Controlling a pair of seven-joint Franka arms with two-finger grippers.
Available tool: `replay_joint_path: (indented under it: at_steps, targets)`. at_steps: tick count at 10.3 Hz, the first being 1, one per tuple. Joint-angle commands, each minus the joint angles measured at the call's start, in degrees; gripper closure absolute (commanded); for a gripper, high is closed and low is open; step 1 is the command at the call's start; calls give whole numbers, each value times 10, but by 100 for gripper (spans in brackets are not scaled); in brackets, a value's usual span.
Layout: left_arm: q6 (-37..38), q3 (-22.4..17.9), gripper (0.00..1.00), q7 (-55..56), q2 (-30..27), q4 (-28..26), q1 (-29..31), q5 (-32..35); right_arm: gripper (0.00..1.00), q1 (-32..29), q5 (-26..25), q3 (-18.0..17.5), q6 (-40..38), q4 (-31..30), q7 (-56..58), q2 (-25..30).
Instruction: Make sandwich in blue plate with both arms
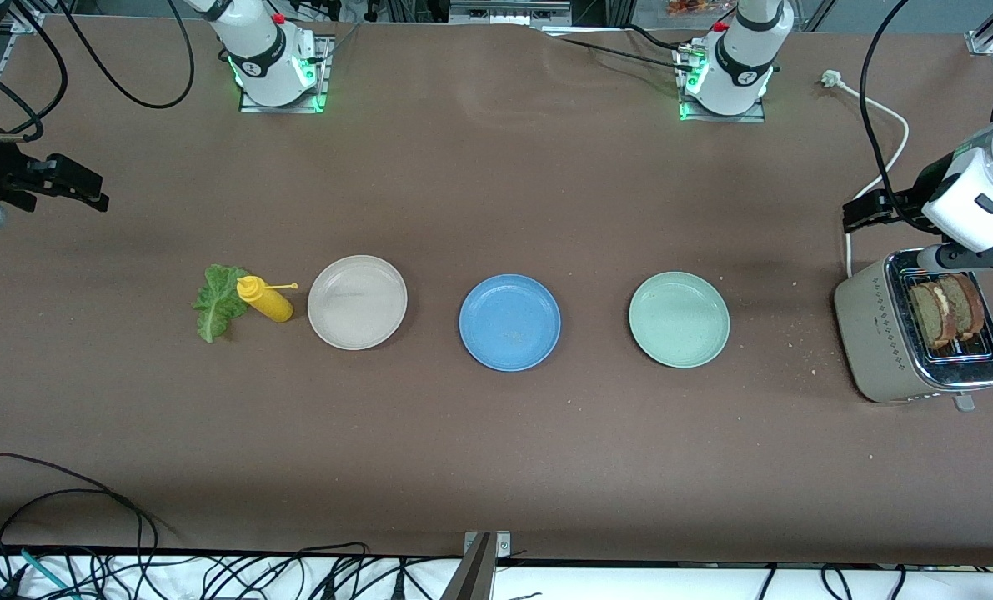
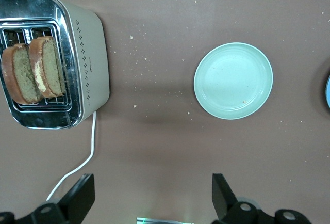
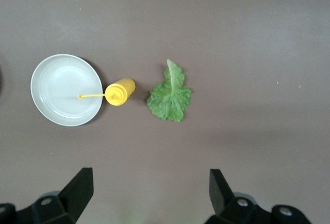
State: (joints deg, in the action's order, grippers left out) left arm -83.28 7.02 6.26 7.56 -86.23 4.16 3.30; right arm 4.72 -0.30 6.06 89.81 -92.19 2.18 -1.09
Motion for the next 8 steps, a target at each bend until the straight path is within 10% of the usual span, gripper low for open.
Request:
replay_joint_path:
  at_steps: [1, 8]
  targets:
    - [11, -2, 0, 2, 3, 13, 1, -14, 0, -9, 3, -10, -15, 9, -1, 1]
    - [11, -2, 0, 2, 3, 12, 2, -14, 0, -10, 4, -8, -13, 10, -5, 1]
